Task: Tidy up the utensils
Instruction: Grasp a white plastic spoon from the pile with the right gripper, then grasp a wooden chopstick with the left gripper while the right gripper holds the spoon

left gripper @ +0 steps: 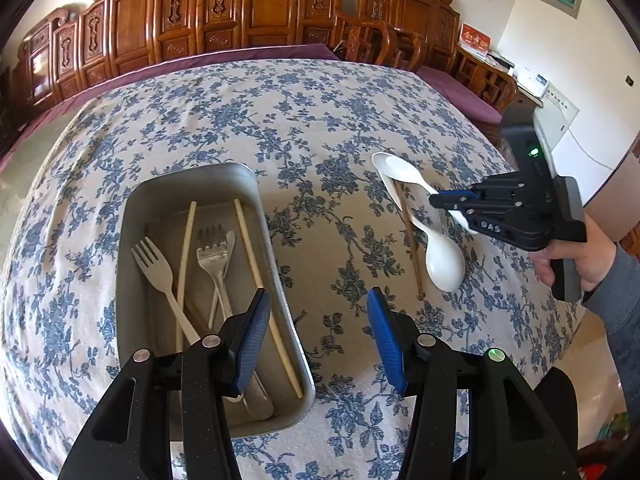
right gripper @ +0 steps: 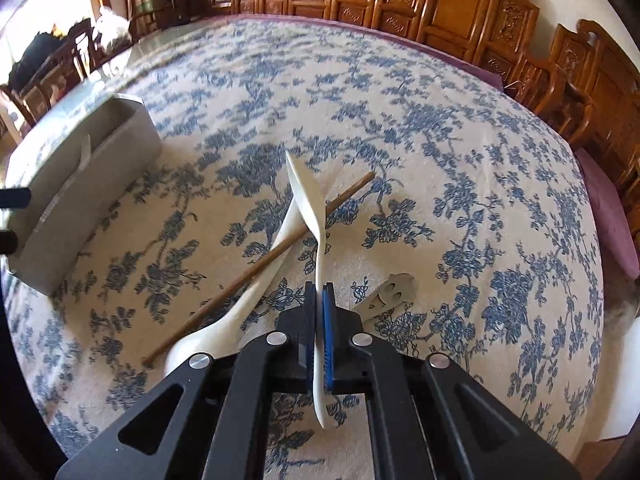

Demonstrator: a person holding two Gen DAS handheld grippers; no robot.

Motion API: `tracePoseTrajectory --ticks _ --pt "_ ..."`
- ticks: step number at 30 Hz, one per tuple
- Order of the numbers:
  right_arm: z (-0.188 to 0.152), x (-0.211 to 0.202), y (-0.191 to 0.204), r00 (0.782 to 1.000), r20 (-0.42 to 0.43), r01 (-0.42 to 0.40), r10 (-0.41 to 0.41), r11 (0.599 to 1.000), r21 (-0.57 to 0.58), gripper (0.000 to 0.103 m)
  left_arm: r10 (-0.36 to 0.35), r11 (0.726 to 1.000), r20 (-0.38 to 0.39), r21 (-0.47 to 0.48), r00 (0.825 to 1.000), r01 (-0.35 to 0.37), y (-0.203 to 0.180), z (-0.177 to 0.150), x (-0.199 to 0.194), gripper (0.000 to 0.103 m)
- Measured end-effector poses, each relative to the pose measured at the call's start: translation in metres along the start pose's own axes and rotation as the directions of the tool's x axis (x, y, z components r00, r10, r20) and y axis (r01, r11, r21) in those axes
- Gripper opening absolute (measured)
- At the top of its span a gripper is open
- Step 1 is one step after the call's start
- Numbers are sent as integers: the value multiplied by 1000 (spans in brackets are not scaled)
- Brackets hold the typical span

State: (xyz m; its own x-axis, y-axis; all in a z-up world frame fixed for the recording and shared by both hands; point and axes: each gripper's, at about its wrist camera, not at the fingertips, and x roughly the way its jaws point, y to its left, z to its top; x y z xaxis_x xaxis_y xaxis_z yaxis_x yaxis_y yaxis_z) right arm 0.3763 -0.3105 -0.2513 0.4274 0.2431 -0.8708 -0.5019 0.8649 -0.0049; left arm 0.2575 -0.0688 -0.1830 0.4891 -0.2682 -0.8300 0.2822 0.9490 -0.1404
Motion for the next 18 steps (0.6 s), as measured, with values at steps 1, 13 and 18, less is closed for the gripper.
tracePoseTrajectory --ticks 1,13,18 --pt "-1 -4 0 1000 8 0 0 1000 7 4 -1 1000 0 3 1000 1 -3 0 1 48" --pt "-55 -74 0 990 144 -28 4 986 166 4 -12 999 -10 46 1000 12 -37 10 22 48" --pt "-75 -92 -2 986 166 -28 -10 975 221 4 -17 998 -22 61 1000 19 -51 15 37 48"
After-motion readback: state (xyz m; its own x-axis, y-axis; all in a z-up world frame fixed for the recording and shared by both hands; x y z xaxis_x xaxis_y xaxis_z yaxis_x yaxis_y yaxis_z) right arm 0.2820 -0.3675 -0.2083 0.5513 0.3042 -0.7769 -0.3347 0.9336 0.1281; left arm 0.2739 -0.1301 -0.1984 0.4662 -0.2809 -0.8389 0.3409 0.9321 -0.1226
